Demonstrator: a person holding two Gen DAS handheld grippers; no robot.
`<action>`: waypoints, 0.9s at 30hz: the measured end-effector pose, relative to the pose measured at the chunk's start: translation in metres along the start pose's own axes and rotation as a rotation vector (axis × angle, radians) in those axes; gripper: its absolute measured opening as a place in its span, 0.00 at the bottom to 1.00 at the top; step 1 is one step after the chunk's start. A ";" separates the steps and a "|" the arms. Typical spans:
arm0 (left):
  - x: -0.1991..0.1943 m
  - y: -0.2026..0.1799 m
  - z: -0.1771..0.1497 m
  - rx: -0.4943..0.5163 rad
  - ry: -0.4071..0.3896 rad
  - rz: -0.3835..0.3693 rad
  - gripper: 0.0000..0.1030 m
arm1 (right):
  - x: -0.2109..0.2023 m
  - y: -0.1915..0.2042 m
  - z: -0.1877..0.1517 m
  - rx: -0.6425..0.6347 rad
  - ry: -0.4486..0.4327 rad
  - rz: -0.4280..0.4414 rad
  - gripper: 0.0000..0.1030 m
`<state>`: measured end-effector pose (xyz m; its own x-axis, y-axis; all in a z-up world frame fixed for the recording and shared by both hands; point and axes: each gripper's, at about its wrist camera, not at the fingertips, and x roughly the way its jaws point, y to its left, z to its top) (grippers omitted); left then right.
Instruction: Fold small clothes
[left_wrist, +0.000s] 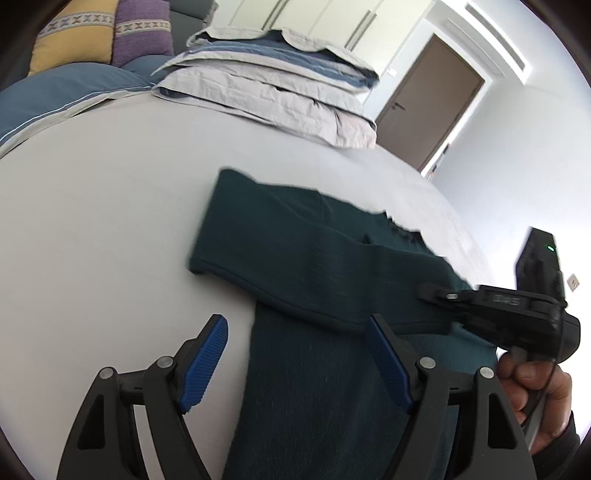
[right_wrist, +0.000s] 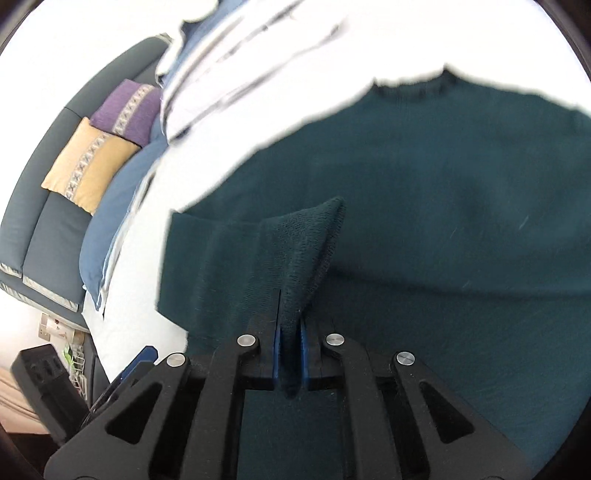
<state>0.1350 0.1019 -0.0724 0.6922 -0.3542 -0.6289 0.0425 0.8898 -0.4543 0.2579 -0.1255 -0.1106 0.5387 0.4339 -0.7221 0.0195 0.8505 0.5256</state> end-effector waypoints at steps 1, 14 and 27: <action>-0.001 0.001 0.004 -0.010 -0.008 -0.005 0.76 | -0.012 -0.003 0.007 -0.013 -0.021 -0.007 0.06; 0.023 0.007 0.039 -0.035 -0.008 0.030 0.58 | -0.040 -0.116 0.047 0.094 -0.044 -0.117 0.06; 0.106 -0.022 0.101 0.083 0.052 0.088 0.34 | -0.011 -0.164 0.037 0.172 -0.032 -0.096 0.06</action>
<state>0.2803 0.0734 -0.0657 0.6576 -0.2858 -0.6970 0.0442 0.9383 -0.3431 0.2799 -0.2813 -0.1718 0.5540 0.3410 -0.7595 0.2141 0.8233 0.5258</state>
